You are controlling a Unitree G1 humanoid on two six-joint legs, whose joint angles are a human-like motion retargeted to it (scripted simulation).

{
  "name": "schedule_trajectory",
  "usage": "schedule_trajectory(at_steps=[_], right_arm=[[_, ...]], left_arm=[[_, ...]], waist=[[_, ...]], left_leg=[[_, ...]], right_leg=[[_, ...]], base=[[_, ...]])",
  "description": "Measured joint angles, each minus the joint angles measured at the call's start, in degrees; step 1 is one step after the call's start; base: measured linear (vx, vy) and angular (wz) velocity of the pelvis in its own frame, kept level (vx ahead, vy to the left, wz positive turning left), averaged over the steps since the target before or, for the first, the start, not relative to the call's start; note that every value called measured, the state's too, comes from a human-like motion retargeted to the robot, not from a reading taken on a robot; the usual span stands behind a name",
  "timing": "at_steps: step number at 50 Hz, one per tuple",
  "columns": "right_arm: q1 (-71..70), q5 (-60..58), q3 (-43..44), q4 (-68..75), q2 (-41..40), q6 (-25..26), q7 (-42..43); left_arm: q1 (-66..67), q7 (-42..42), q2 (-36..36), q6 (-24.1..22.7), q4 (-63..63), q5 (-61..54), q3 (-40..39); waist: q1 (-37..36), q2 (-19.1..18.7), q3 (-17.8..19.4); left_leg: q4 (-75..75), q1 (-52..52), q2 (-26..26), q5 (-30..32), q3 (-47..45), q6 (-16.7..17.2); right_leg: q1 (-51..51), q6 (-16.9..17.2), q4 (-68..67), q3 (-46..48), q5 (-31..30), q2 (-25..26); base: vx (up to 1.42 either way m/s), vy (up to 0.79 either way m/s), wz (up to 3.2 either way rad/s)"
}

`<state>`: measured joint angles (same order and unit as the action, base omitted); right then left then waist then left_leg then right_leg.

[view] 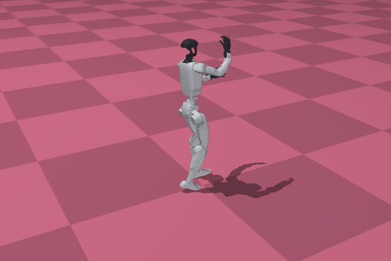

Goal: Kungfu

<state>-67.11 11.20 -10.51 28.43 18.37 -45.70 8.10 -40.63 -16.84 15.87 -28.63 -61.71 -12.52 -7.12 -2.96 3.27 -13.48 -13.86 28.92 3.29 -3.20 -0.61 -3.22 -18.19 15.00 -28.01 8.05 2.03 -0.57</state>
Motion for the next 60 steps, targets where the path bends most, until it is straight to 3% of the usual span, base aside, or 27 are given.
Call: schedule_trajectory(at_steps=[5, 10, 15, 20, 24, 28, 30, 31, 33, 36, 38, 40, 42, 43, 46, 50, 53, 56, 58, 60], right_arm=[[-1.6, 16.0, -7.1, -9.9, -3.3, 2.8, -8.3], [-3.6, 21.6, -11.3, -16.4, -3.2, 4.5, -15.5], [-4.8, 23.5, -14.1, -21.4, -1.9, 4.2, -18.4], [-5.4, 20.7, -12.4, -21.6, 0.2, 3.0, -17.7], [-5.8, 21.8, -12.0, -22.2, 0.8, 3.6, -17.4], [-6.1, 20.0, -11.8, -22.1, 0.5, 2.5, -16.7], [-6.1, 18.6, -11.7, -21.7, -0.3, 1.9, -16.1], [-5.8, 18.7, -11.6, -21.3, -0.8, 2.0, -16.0], [-4.6, 19.1, -11.2, -20.5, -1.9, 2.1, -16.3], [-0.4, 18.4, -9.6, -18.9, -4.1, 1.6, -17.4], [2.8, 15.3, -8.7, -15.9, -5.0, 0.6, -16.5], [7.3, 13.3, -6.6, -13.2, -3.8, 1.7, -15.8], [15.9, 12.4, -3.1, -10.5, -3.0, 3.5, -17.5], [20.5, 12.9, -0.8, -9.3, -2.7, 4.6, -18.9], [32.5, 15.6, 5.5, -5.5, -2.9, 8.3, -24.7], [50.2, 13.0, 14.2, 3.3, -2.5, 14.7, -29.3], [63.5, 1.5, 20.0, 12.9, -1.0, 23.8, -28.4], [75.9, -13.9, 22.8, 21.1, 0.0, 32.0, -30.9], [83.1, -21.9, 23.4, 25.8, -0.6, 35.2, -33.4], [89.4, -25.3, 22.6, 30.6, -1.3, 34.5, -37.0]], left_arm=[[-13.0, 1.6, -4.7, -6.5, 3.2, -3.5, 5.2], [-20.9, -0.4, -8.1, -11.1, 12.7, -8.7, 9.1], [-25.8, 2.3, -8.5, -16.7, 22.3, -7.9, 12.4], [-28.3, 11.1, -11.1, -22.3, 26.6, -1.4, 14.0], [-29.1, 12.9, -11.8, -23.1, 27.2, -0.1, 14.8], [-29.0, 15.4, -12.1, -23.1, 26.4, -0.1, 14.9], [-28.5, 16.0, -11.1, -23.4, 26.6, 0.7, 14.8], [-28.1, 16.4, -10.8, -23.4, 26.5, 1.4, 14.5], [-26.6, 17.6, -10.1, -23.6, 25.5, 3.2, 13.6], [-22.0, 19.9, -7.3, -24.0, 20.9, 9.2, 11.2], [-18.5, 23.6, -5.0, -22.4, 14.3, 16.7, 9.0], [-14.3, 24.8, -3.3, -19.6, 5.4, 27.1, 5.4], [-7.8, 20.1, -3.0, -15.2, -3.7, 34.0, 2.9], [-4.4, 15.9, -2.6, -13.0, -7.7, 36.1, 2.0], [6.0, 8.0, 2.2, -8.9, -15.1, 40.9, -0.2], [23.5, 11.1, 7.1, -3.6, -19.7, 49.5, -2.9], [40.0, 8.6, 6.0, -1.3, -18.5, 52.5, -7.6], [54.8, 3.0, 4.2, 1.0, -15.5, 51.6, -9.2], [63.3, -0.7, 2.4, 2.1, -13.4, 50.6, -8.7], [72.7, -4.2, 0.9, 2.8, -9.3, 47.8, -5.8]], waist=[[5.4, -0.5, 1.4], [9.6, -2.1, 2.4], [12.9, -3.2, 3.1], [14.2, -3.3, 2.1], [16.2, -4.2, 1.8], [17.4, -5.2, 0.5], [16.8, -5.5, -0.7], [17.2, -5.6, -1.2], [17.5, -5.8, -2.2], [18.2, -4.6, -2.3], [19.7, -2.6, -1.1], [20.1, 0.2, -1.1], [18.0, 2.2, -3.5], [17.1, 2.8, -4.1], [14.5, 3.0, -1.3], [9.7, 2.1, 2.2], [5.4, 1.3, 3.3], [2.0, -0.1, 6.0], [0.5, -0.4, 8.3], [0.2, 0.5, 9.3]], left_leg=[[5.1, -9.9, 4.8, -0.3, 0.1, -2.0], [6.9, -17.1, 6.0, -2.0, -0.1, -1.5], [7.7, -23.0, 6.4, -4.0, 0.0, -1.4], [6.8, -26.0, 6.7, -5.7, -0.5, -2.3], [5.9, -28.7, 6.1, -6.0, 0.5, -1.6], [5.0, -31.0, 5.6, -4.9, 2.2, 0.5], [4.2, -31.1, 5.3, -3.5, 1.7, 2.1], [3.7, -31.5, 5.2, -1.8, 1.8, 3.2], [1.8, -32.0, 4.6, 3.2, 0.8, 6.5], [-6.6, -30.6, 3.7, 17.3, -4.6, 14.3], [-16.7, -27.8, 3.4, 24.7, -7.6, 17.8], [-27.8, -22.3, 6.0, 27.8, -8.0, 15.6], [-37.0, -14.1, 7.1, 21.2, -9.6, 12.1], [-41.0, -10.1, 5.0, 18.8, -11.8, 10.4], [-45.8, 0.0, 0.6, 14.6, -14.9, 6.7], [-36.2, 9.4, -3.4, 15.1, -15.5, 8.4], [-19.9, 14.5, -7.9, 21.2, -16.3, 11.4], [-1.8, 16.5, -12.8, 29.1, -17.4, 16.7], [6.3, 19.1, -14.2, 27.3, -16.3, 17.9], [10.9, 23.1, -14.0, 19.4, -16.0, 14.5]], right_leg=[[-5.6, -5.0, 7.0, -1.9, 4.0, -2.4], [-11.3, -10.7, 16.6, -4.0, -1.6, -1.3], [-15.5, -10.8, 24.3, -3.9, -7.1, -0.7], [-19.3, -13.2, 24.5, -0.4, -6.3, -1.6], [-18.7, -15.1, 23.9, 2.1, -4.8, -2.6], [-16.3, -15.0, 22.8, 2.6, -2.6, -2.6], [-15.9, -18.0, 20.1, 1.7, -3.6, -1.6], [-15.2, -19.1, 20.4, 3.1, -7.8, -1.5], [-14.4, -19.8, 20.8, 3.9, -11.9, -1.3], [-13.9, -19.9, 17.0, -1.6, -8.1, -0.1], [-11.0, -19.4, 15.5, -1.0, -5.9, -2.5], [-7.3, -18.7, 15.5, 0.4, -3.8, -5.1], [-5.6, -17.6, 15.5, -0.2, -2.8, -6.3], [-4.7, -17.2, 15.8, -0.2, -2.5, -6.5], [-0.2, -16.9, 17.7, -1.0, -2.2, -5.1], [5.2, -17.8, 19.5, -3.7, -1.4, -1.4], [7.8, -19.7, 19.9, -6.8, -0.2, 1.5], [11.4, -22.1, 19.7, -9.3, 1.4, 4.5], [13.9, -23.6, 19.6, -10.4, 2.4, 5.4], [15.2, -24.5, 19.4, -11.1, 3.3, 5.1]], base=[[0.41, 0.2, 0.58], [0.46, 0.07, 0.5], [0.51, -0.04, 0.51], [0.54, -0.1, 0.35], [0.56, -0.16, 0.5], [0.68, -0.22, 0.28], [0.78, -0.31, -0.06], [0.72, -0.3, 0.01], [0.71, -0.3, -0.02], [0.74, -0.31, -0.29], [0.43, -0.21, 0.11], [0.56, -0.27, -0.06], [0.83, -0.32, -0.28], [0.65, -0.25, -0.27], [0.37, -0.12, -0.49], [0.42, -0.06, -1.01], [0.45, -0.02, -1.23], [0.41, 0.04, -1.06], [0.27, 0.03, -0.56], [0.33, 0.01, 0.04]])
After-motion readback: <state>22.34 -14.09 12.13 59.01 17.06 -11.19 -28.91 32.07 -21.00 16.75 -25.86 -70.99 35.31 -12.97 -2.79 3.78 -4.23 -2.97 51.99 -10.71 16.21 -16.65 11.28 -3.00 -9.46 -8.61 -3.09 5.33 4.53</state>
